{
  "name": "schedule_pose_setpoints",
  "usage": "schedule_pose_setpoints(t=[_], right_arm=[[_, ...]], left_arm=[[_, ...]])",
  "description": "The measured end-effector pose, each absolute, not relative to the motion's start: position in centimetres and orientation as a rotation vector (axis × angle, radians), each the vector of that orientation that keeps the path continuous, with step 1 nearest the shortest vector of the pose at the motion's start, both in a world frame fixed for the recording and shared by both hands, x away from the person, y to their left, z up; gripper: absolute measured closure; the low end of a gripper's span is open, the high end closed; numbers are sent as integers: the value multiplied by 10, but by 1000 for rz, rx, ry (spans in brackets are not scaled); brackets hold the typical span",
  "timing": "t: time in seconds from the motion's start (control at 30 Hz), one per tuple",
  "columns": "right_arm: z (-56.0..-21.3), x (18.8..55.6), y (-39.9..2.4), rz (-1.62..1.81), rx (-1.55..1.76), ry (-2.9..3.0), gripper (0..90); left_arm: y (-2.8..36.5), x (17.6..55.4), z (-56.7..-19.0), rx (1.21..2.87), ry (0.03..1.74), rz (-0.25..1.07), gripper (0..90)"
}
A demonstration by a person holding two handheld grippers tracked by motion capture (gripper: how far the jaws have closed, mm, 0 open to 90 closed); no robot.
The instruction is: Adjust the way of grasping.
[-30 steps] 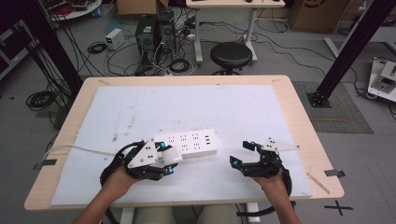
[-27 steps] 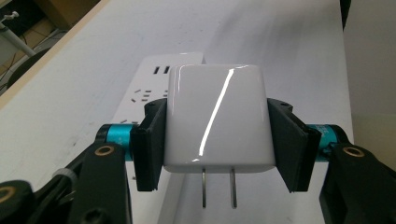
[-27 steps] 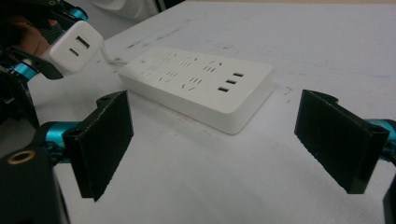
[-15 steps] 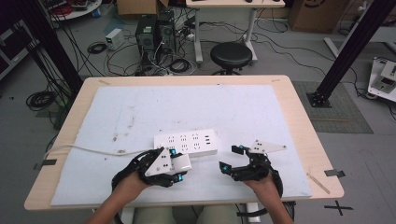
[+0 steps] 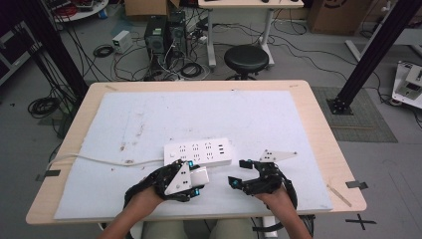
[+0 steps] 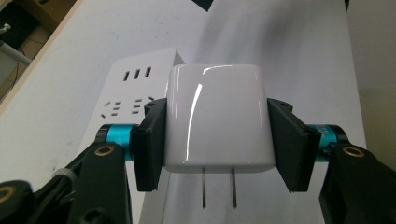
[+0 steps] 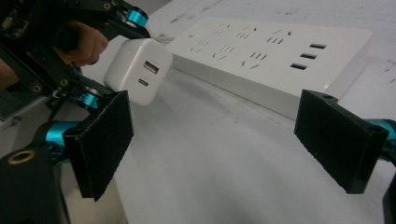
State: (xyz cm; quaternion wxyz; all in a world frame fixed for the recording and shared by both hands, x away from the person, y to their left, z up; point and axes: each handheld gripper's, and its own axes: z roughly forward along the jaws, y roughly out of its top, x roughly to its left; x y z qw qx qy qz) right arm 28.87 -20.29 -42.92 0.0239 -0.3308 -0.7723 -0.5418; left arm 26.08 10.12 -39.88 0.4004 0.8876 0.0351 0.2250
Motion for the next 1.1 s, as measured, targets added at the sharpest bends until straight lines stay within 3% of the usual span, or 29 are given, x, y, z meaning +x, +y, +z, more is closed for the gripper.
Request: schedule_pose_setpoints(t=[1.1], right_arm=[[-429,303,-177,-1472,-965,-2165,119]], left_arm=[[85,255,-398,2243,-32,654,426]])
